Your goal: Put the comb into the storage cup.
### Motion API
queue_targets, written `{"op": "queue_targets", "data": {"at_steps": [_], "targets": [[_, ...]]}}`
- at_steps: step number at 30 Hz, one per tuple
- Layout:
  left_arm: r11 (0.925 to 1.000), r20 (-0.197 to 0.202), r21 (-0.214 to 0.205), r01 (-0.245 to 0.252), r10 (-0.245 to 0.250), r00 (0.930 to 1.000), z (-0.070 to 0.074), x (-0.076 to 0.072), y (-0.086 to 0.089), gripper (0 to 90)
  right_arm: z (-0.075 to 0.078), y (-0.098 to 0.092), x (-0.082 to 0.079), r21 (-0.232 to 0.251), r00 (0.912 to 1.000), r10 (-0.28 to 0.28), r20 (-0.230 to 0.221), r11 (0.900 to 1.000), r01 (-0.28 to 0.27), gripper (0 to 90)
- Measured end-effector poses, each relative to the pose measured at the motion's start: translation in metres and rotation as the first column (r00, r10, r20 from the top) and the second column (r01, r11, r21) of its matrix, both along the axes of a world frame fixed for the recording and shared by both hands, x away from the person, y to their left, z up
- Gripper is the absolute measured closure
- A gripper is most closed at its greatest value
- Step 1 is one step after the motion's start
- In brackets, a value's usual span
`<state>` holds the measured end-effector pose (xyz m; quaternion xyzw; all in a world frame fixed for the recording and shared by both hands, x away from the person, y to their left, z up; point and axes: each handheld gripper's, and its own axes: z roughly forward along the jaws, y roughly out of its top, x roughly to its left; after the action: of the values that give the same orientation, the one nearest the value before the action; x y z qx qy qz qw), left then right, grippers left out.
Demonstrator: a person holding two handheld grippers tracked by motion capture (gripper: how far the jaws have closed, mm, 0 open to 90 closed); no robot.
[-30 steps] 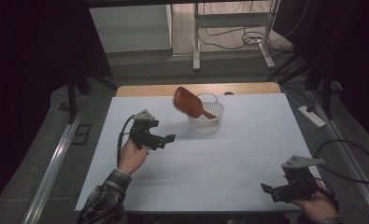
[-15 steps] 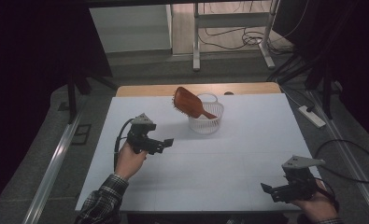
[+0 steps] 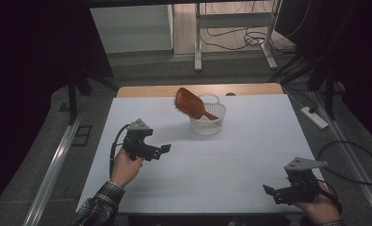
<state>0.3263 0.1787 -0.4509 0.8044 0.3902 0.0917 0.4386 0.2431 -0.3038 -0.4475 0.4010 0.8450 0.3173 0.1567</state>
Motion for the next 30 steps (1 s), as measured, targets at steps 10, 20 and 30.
{"op": "queue_targets", "data": {"at_steps": [10,20,30], "targets": [[0.9998,0.0,-0.008,-0.019,0.019,0.9998,0.0,-0.01,0.008,0.0,0.0,0.0,0.0,-0.002,1.0,0.003,0.0,1.0,-0.003,0.0],[0.9995,0.008,0.015,-0.026,0.026,0.9996,0.0,-0.017,0.009,0.0,0.0,0.001,0.0,-0.003,1.0,0.005,-0.001,1.0,-0.005,0.0],[0.9989,0.01,0.009,-0.045,0.045,0.9989,0.0,-0.027,0.014,0.0,0.0,0.001,0.0,-0.002,1.0,0.004,-0.001,1.0,-0.004,0.0]]}}
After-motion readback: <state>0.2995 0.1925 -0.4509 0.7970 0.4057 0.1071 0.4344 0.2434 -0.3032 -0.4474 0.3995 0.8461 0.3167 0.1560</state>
